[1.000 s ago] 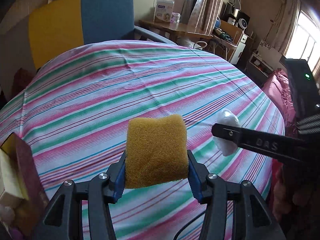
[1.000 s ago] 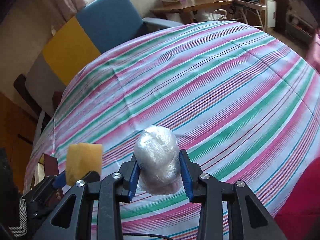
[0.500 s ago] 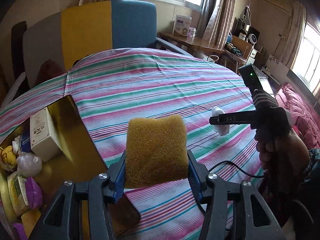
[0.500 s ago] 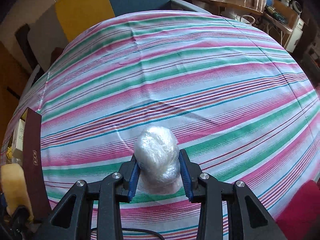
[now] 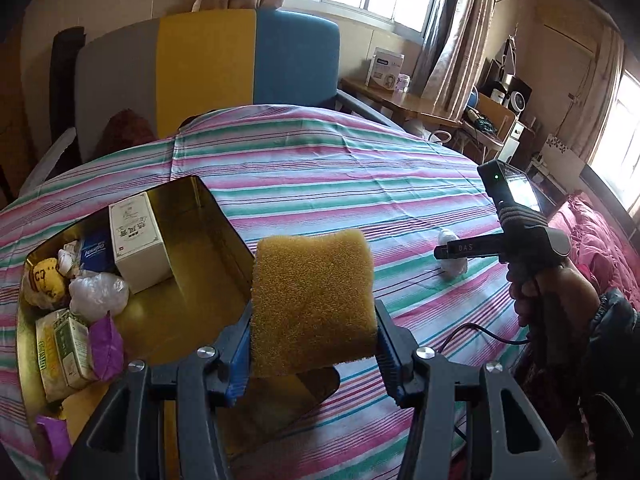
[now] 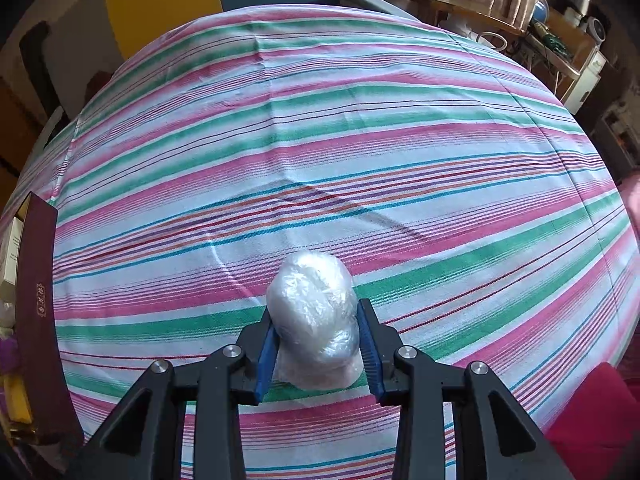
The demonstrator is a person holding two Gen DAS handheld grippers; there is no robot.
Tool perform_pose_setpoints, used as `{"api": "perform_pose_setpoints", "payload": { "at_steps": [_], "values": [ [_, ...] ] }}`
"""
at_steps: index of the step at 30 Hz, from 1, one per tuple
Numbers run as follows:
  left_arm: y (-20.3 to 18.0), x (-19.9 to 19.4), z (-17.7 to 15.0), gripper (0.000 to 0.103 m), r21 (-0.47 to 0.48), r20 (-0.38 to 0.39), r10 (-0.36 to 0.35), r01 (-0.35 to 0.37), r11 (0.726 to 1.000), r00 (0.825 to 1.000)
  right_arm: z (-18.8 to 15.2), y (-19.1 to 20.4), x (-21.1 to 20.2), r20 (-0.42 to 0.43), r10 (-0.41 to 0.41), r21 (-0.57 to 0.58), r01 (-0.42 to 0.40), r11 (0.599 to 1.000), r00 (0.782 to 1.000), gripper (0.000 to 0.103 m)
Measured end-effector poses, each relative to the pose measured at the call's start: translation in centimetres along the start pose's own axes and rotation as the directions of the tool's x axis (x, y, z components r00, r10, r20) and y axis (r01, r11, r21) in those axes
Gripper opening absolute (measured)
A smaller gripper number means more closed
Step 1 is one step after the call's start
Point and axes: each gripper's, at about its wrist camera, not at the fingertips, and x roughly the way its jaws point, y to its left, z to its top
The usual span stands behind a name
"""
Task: Organize objects
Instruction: 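Carry the sponge over the tray with the left tool while the right carries the bundle, then open the left tool to drop the sponge while the right lowers the bundle into the tray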
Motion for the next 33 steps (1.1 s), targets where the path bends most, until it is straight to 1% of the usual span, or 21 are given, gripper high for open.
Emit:
{"api": "perform_pose_setpoints", "payload": {
  "at_steps": [2, 4, 5, 7, 9, 12, 15, 17, 19, 22, 23, 24, 26, 28, 31, 33],
  "values": [
    [1.2, -0.9, -0.5, 0.053, -0.017, 0.004, -0.001, 0.001, 1.0, 1.0, 0.0, 0.1, 0.1, -0.002, -0.007, -0.006, 0.007, 1.0, 1.0, 0.037],
    [3.1, -2.0, -1.1, 0.053, -0.054, 0.006, 0.007, -0.007, 0.999, 1.0, -0.1, 0.4, 0.1, -0.004, -0.01, -0.016, 0.01, 1.0, 1.0, 0.037],
    [4.4, -2.6, -1.5, 0.053, -0.087, 0.004, 0.009, -0.009, 0.996, 1.0, -0.1, 0.5, 0.1, -0.003, -0.011, -0.022, 0.011, 1.0, 1.0, 0.037],
    [7.3, -3.9, -2.4, 0.053, -0.172, 0.006, -0.002, 0.003, 0.985, 1.0, -0.1, 0.7, 0.0, 0.002, -0.009, -0.031, 0.009, 0.999, 1.0, 0.037],
    [10.1, -5.6, -3.5, 0.053, -0.242, 0.024, 0.018, -0.011, 0.97, 1.0, 0.0, 0.8, -0.1, 0.005, -0.006, -0.035, 0.006, 0.999, 1.0, 0.037],
    [12.5, -7.2, -5.1, 0.053, -0.3, 0.031, 0.027, -0.017, 0.954, 0.999, 0.0, 1.0, -0.1, 0.008, -0.001, -0.042, 0.001, 0.999, 1.0, 0.037],
    [12.4, -7.3, -5.9, 0.053, -0.272, 0.015, 0.039, -0.033, 0.962, 0.999, -0.1, 1.2, -0.3, 0.015, 0.005, -0.052, -0.004, 0.999, 1.0, 0.037],
    [11.8, -6.3, -5.8, 0.053, -0.257, -0.009, 0.031, -0.033, 0.966, 0.999, 0.0, 1.2, -0.3, 0.02, 0.009, -0.054, -0.008, 0.998, 1.0, 0.037],
    [11.0, -5.0, -5.7, 0.053, -0.239, -0.037, 0.039, -0.047, 0.97, 0.999, -0.1, 1.2, -0.5, 0.025, 0.013, -0.053, -0.012, 0.999, 1.0, 0.037],
    [10.0, -2.7, -5.8, 0.054, -0.199, -0.097, 0.073, -0.091, 0.976, 0.993, -0.1, 1.1, -0.6, 0.03, 0.018, -0.048, -0.016, 0.999, 0.999, 0.037],
    [9.9, -1.9, -6.0, 0.054, -0.196, -0.121, 0.091, -0.113, 0.974, 0.989, -0.1, 1.1, -0.6, 0.031, 0.018, -0.047, -0.017, 0.999, 0.999, 0.037],
    [10.0, -1.2, -6.3, 0.054, -0.199, -0.148, 0.096, -0.125, 0.972, 0.984, -0.1, 1.0, -0.6, 0.032, 0.02, -0.046, -0.019, 0.999, 0.999, 0.037],
    [10.1, -0.3, -6.7, 0.054, -0.206, -0.18, 0.081, -0.118, 0.971, 0.98, -0.1, 1.1, -0.7, 0.035, 0.021, -0.048, -0.02, 0.999, 0.999, 0.037],
    [10.3, 0.0, -7.0, 0.055, -0.213, -0.187, 0.083, -0.123, 0.969, 0.979, -0.1, 1.1, -0.7, 0.035, 0.021, -0.049, -0.02, 0.999, 0.999, 0.037],
    [10.4, -0.4, -7.2, 0.065, -0.214, -0.178, 0.069, -0.107, 0.971, 0.982, -0.1, 1.1, -0.7, 0.036, 0.021, -0.046, -0.019, 0.999, 0.999, 0.037],
    [10.4, -1.0, -7.2, 0.067, -0.216, -0.163, 0.054, -0.09, 0.972, 0.985, -0.1, 1.1, -0.6, 0.035, 0.019, -0.046, -0.017, 0.999, 0.999, 0.037]
  ]
}}
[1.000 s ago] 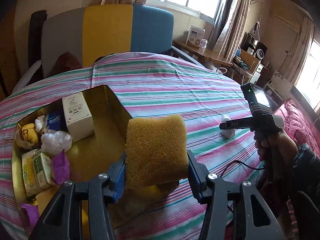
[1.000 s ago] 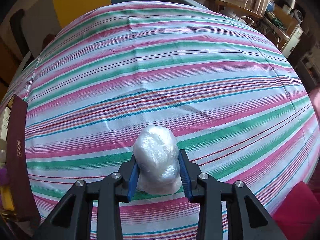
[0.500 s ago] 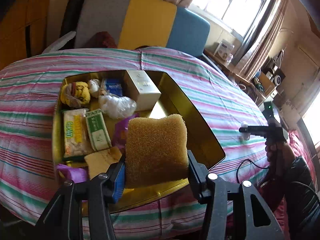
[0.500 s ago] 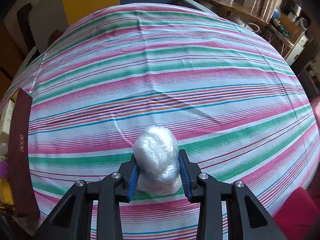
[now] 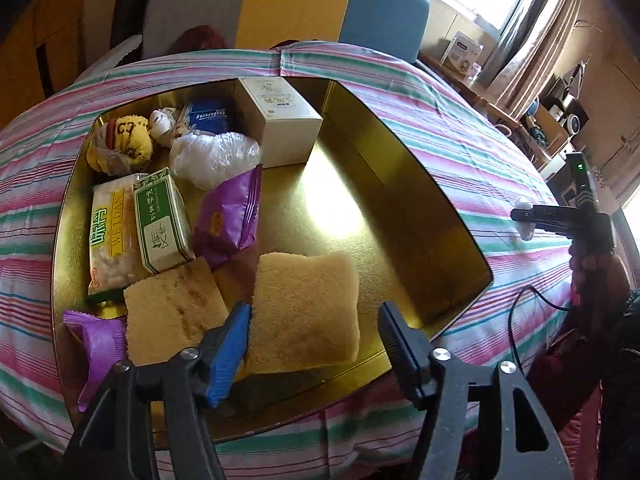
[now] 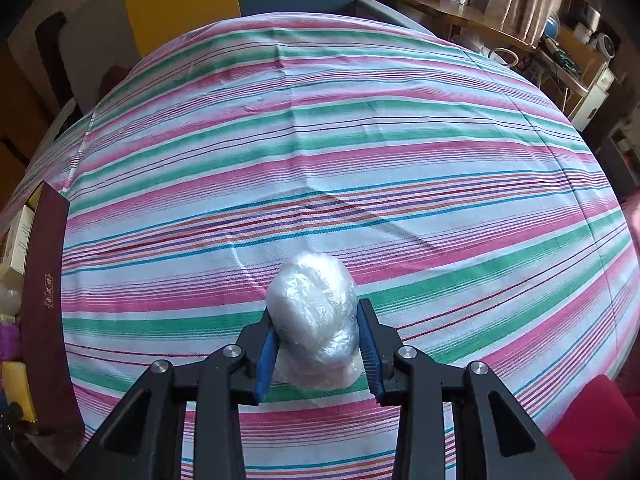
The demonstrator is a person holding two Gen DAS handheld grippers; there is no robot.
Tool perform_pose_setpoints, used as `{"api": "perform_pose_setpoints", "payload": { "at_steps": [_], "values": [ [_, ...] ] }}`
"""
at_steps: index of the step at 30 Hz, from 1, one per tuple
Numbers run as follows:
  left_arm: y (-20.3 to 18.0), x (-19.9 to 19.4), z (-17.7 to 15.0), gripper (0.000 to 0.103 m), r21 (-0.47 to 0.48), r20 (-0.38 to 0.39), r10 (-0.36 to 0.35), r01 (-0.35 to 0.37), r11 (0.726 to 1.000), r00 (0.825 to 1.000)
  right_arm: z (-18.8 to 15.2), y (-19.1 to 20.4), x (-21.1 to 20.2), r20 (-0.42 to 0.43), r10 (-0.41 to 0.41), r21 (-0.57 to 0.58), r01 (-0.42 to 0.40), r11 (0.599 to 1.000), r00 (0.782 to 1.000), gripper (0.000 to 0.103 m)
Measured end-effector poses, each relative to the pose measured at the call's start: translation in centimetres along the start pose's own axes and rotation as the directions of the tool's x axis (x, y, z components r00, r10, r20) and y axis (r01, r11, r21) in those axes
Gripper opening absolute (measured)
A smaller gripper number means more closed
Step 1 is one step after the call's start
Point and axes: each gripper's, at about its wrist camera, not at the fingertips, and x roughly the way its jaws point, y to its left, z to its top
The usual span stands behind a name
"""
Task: Organize objects
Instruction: 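Open the left tool to drop the sponge while the right lowers the bundle into the tray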
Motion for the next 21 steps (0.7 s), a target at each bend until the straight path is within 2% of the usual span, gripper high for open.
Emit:
{"api": "perform_pose_setpoints", "payload": {
  "at_steps": [8, 11, 13, 17, 21],
  "values": [
    [0.6, -3.7, -0.3, 0.068, -0.015, 0.106, 0.027, -0.026, 1.0, 0.994, 0.1, 0.0, -0.2, 0.019, -0.007, 0.002, 0.007, 1.0, 1.0, 0.037],
    [1.0, -5.3, 0.1, 0.068, -0.02, 0.159, 0.07, -0.067, 0.998, 0.985, 0.1, 0.4, -1.1, 0.041, 0.04, 0.005, -0.04, 0.999, 0.998, 0.037],
    [1.2, -5.9, 0.3, 0.068, -0.018, 0.185, 0.114, -0.113, 0.993, 0.976, -0.2, 1.5, -2.3, 0.054, 0.101, 0.008, -0.102, 0.995, 0.993, 0.037],
    [2.9, -6.8, 0.4, 0.068, -0.062, 0.203, 0.148, -0.139, 0.988, 0.968, -0.7, 7.8, -6.2, 0.103, 0.235, -0.107, -0.225, 0.969, 0.966, 0.037],
    [4.5, -7.2, -0.2, 0.068, -0.122, 0.203, 0.169, -0.147, 0.982, 0.965, -1.5, 16.0, -9.8, 0.103, 0.366, -0.282, -0.325, 0.902, 0.925, 0.037]
  ]
}}
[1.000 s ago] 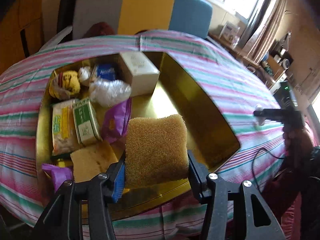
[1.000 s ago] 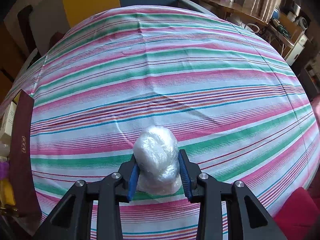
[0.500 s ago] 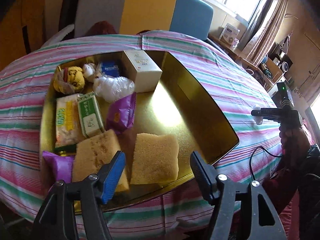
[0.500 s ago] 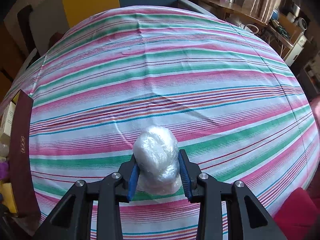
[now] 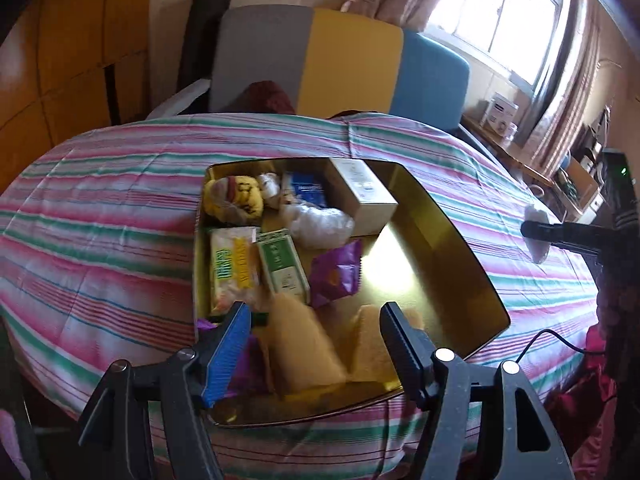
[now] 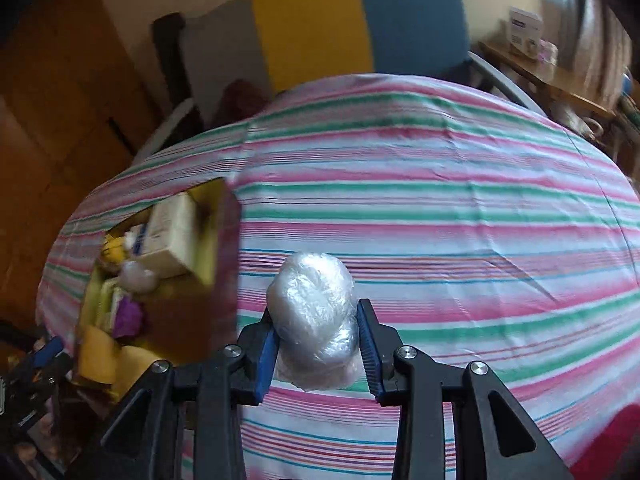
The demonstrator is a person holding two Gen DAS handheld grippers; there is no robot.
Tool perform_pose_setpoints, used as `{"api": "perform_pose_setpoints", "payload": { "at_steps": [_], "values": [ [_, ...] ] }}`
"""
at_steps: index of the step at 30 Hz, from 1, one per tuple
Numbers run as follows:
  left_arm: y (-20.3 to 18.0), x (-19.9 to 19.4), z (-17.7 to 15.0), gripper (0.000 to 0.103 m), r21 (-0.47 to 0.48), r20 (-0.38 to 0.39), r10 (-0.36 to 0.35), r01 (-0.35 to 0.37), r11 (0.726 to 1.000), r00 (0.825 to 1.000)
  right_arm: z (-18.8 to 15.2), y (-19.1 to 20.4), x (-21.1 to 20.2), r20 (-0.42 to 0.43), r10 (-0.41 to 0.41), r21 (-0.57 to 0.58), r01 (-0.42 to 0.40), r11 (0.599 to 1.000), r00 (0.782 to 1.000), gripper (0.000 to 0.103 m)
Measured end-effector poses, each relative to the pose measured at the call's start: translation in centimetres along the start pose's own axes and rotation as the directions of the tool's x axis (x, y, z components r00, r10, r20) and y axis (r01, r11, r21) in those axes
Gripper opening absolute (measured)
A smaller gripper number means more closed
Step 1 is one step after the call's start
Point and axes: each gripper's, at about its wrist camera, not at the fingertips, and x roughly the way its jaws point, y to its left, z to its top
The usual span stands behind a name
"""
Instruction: Organize objects
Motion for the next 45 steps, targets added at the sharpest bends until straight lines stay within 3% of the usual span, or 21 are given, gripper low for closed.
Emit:
{"api": "perform_pose_setpoints", "payload": {
  "at_steps": [4, 7, 12, 17, 19, 28, 33, 36, 42, 45],
  "values": [
    [1.5, -0.4, -0.4, 0.068, -0.037, 0.007, 0.018, -0.018, 0.999, 1.0, 0.6, 7.5, 2.3, -0.051, 0.097, -0.116, -0.103, 0.988, 0.994, 0.037],
    [2.2, -0.4, -0.5, 0.068, -0.051, 0.006, 0.023, -0.022, 0.998, 1.0, 0.6, 11.1, 5.7, -0.124, 0.088, -0.163, -0.108, 0.981, 0.988, 0.037],
    [3.1, -0.1, -0.8, 0.068, -0.076, -0.006, 0.05, -0.051, 0.996, 0.999, 0.3, 12.7, 11.8, -0.234, 0.036, -0.129, -0.067, 0.989, 0.971, 0.038],
    [3.2, 0.0, -0.8, 0.068, -0.063, 0.006, 0.104, -0.103, 0.993, 0.995, -0.5, 13.1, 13.8, -0.254, 0.025, -0.114, -0.056, 0.992, 0.967, 0.04],
    [3.2, 0.0, -0.9, 0.068, -0.063, 0.008, 0.12, -0.119, 0.991, 0.993, -0.8, 12.9, 14.0, -0.255, 0.027, -0.109, -0.057, 0.992, 0.967, 0.046],
    [2.8, -0.3, -0.9, 0.068, -0.058, 0.03, 0.178, -0.176, 0.983, 0.984, -1.4, 11.8, 13.4, -0.209, 0.061, -0.06, -0.076, 0.995, 0.976, 0.069],
    [2.5, -0.9, -0.8, 0.068, -0.063, 0.058, 0.222, -0.218, 0.974, 0.973, -1.2, 11.2, 11.8, -0.161, 0.083, -0.037, -0.09, 0.995, 0.983, 0.072],
    [2.5, -1.4, -0.7, 0.068, -0.07, 0.078, 0.247, -0.241, 0.968, 0.966, -1.3, 11.3, 10.6, -0.118, 0.066, -0.049, -0.072, 0.996, 0.991, 0.079],
    [2.2, -2.2, -0.6, 0.069, -0.077, 0.093, 0.268, -0.261, 0.962, 0.959, -2.4, 11.7, 7.4, -0.015, 0.015, -0.108, -0.017, 0.994, 1.0, 0.081],
    [1.6, -2.3, -0.5, 0.079, -0.068, 0.093, 0.302, -0.296, 0.953, 0.949, -3.6, 11.8, 5.7, 0.048, -0.025, -0.126, 0.031, 0.992, 0.999, 0.082]
  ]
}}
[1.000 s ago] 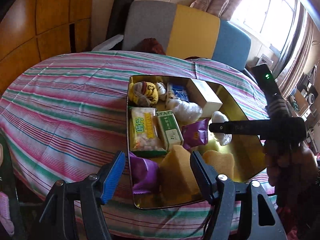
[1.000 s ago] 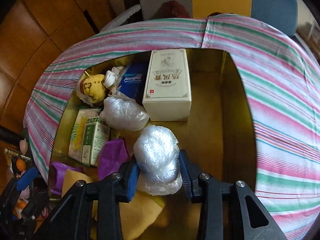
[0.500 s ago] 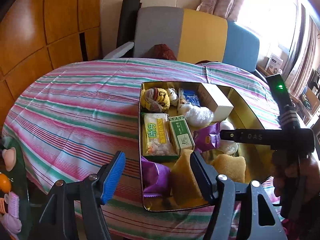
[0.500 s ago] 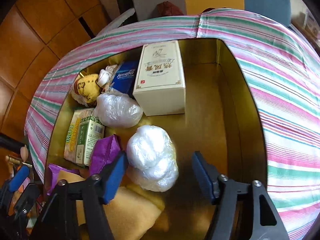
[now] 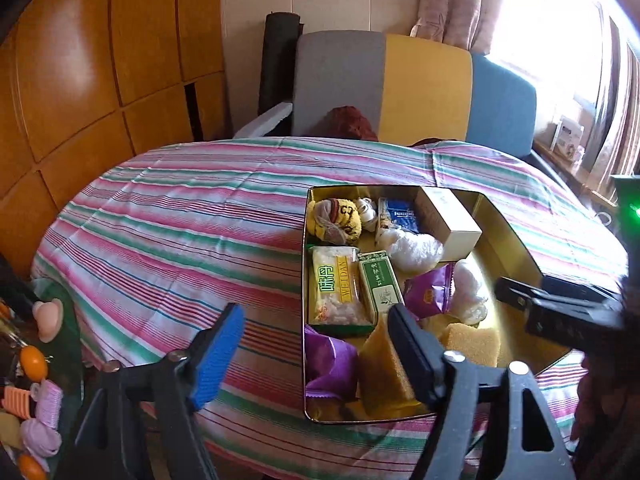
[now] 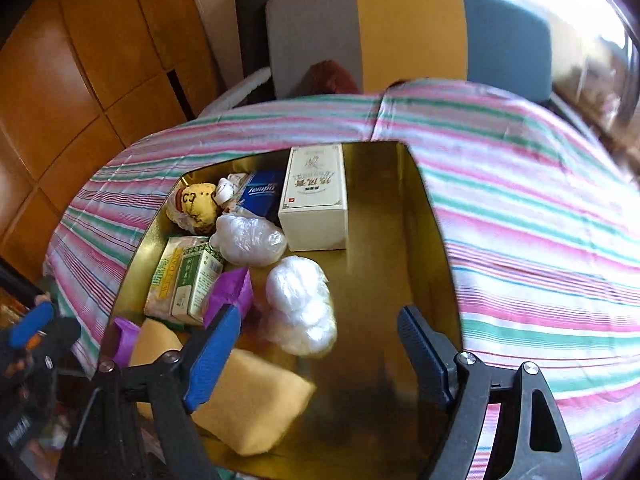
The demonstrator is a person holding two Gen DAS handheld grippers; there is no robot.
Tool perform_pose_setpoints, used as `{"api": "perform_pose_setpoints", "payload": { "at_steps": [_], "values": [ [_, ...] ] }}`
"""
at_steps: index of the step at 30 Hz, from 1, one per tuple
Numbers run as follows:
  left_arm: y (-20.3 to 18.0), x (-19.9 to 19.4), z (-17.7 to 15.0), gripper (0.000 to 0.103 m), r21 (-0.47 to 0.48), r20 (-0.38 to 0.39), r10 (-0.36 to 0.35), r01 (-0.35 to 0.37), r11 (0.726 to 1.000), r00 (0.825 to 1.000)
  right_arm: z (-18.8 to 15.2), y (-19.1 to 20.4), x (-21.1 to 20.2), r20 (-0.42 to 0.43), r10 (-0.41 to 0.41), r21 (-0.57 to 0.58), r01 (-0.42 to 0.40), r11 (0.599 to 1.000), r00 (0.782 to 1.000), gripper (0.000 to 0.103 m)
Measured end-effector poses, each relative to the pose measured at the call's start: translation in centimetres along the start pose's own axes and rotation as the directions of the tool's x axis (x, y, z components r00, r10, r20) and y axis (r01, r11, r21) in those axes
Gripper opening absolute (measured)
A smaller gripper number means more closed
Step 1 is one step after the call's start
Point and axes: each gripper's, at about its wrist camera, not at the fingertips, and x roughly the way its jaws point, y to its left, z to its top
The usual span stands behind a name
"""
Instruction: Organize objects
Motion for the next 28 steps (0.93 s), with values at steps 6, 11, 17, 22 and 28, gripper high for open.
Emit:
{"api": "perform_pose_setpoints", "payload": {
  "at_steps": [6, 11, 17, 22, 28],
  "values": [
    [-1.1, -0.5, -0.5, 0.079, 0.006, 0.015, 0.003, -0.003, 1.0, 1.0, -2.7, -0.4, -3.8, 0.135, -0.095, 0.027, 0.092, 0.995, 0.986, 0.088],
    [-1.2, -0.1, -1.0, 0.079, -0.028, -0.013, -0.03, 0.029, 0.999, 0.999, -3.4, -1.5, -5.7, 0.209, -0.158, 0.071, 0.146, 0.987, 0.965, 0.095],
    [-1.9, -0.7, -1.7, 0.079, 0.01, 0.031, -0.002, 0.002, 1.0, 1.0, -3.1, -1.5, -5.7, 0.205, -0.157, 0.061, 0.147, 0.987, 0.966, 0.099],
    [-1.8, -1.0, -1.7, 0.074, 0.01, 0.061, 0.003, -0.003, 1.0, 0.998, -3.2, -0.7, -5.1, 0.19, -0.145, 0.033, 0.141, 0.989, 0.971, 0.099],
    [-1.5, -0.7, -1.6, 0.073, 0.0, 0.046, -0.003, 0.003, 1.0, 0.999, -2.9, 0.5, -4.7, 0.195, -0.131, -0.002, 0.134, 0.991, 0.972, 0.099]
  ]
}}
